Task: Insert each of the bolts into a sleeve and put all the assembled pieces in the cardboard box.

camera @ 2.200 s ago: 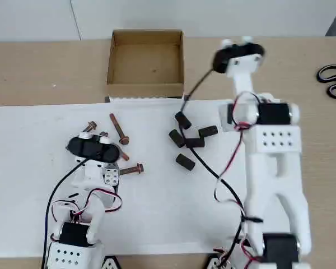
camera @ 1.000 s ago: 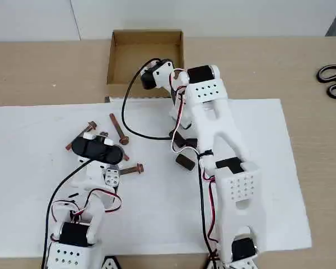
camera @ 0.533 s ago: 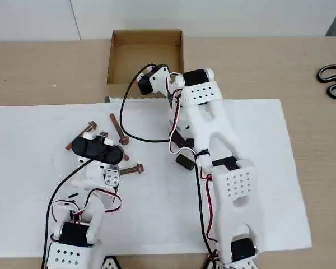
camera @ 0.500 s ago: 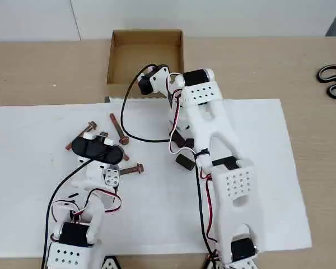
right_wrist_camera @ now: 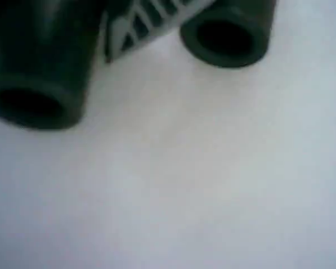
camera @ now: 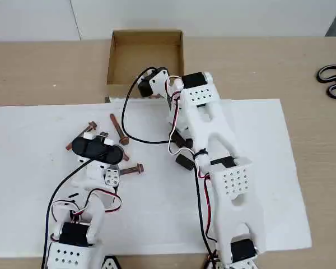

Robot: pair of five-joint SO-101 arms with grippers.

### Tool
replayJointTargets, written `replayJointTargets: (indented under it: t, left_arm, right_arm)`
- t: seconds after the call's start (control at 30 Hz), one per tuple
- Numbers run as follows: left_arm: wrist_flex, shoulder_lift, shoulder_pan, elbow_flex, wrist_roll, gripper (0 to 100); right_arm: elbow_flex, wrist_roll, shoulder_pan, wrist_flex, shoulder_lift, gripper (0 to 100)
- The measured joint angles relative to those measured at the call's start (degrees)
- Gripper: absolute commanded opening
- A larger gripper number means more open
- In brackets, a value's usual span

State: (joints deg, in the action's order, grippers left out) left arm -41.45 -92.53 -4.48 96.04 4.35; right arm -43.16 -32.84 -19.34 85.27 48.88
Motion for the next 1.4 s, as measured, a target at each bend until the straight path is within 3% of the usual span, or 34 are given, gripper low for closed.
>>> replayJointTargets:
  t: [0.33,0.53,0.77,0.87,1.17,1.4]
  left_arm:
    - [0.0,0.0,0.0,0.0,0.0,0]
    - [-0.35,0.0,0.0,0.0,0.0,4]
    - [-13.01,0.0,1.67,-8.97,0.35,8]
    - [-13.63,1.58,3.87,-14.68,5.19,8]
    - [-16.35,28.57,6.77,-41.41,9.23,7]
    - [-32.0,58.9,7.03,-72.26,9.58,7]
  right_arm:
    - [-0.09,2.64,0.88,2.11,-4.57,0.3]
    - [-0.09,6.59,1.32,9.85,-17.85,0.3]
    - [1.58,10.81,10.81,11.34,-32.18,0.3]
    - [6.68,11.25,12.4,11.52,-35.96,0.3]
    - [22.51,13.19,15.56,11.52,-46.33,0.3]
    - [31.91,13.63,15.82,11.52,-51.6,0.3]
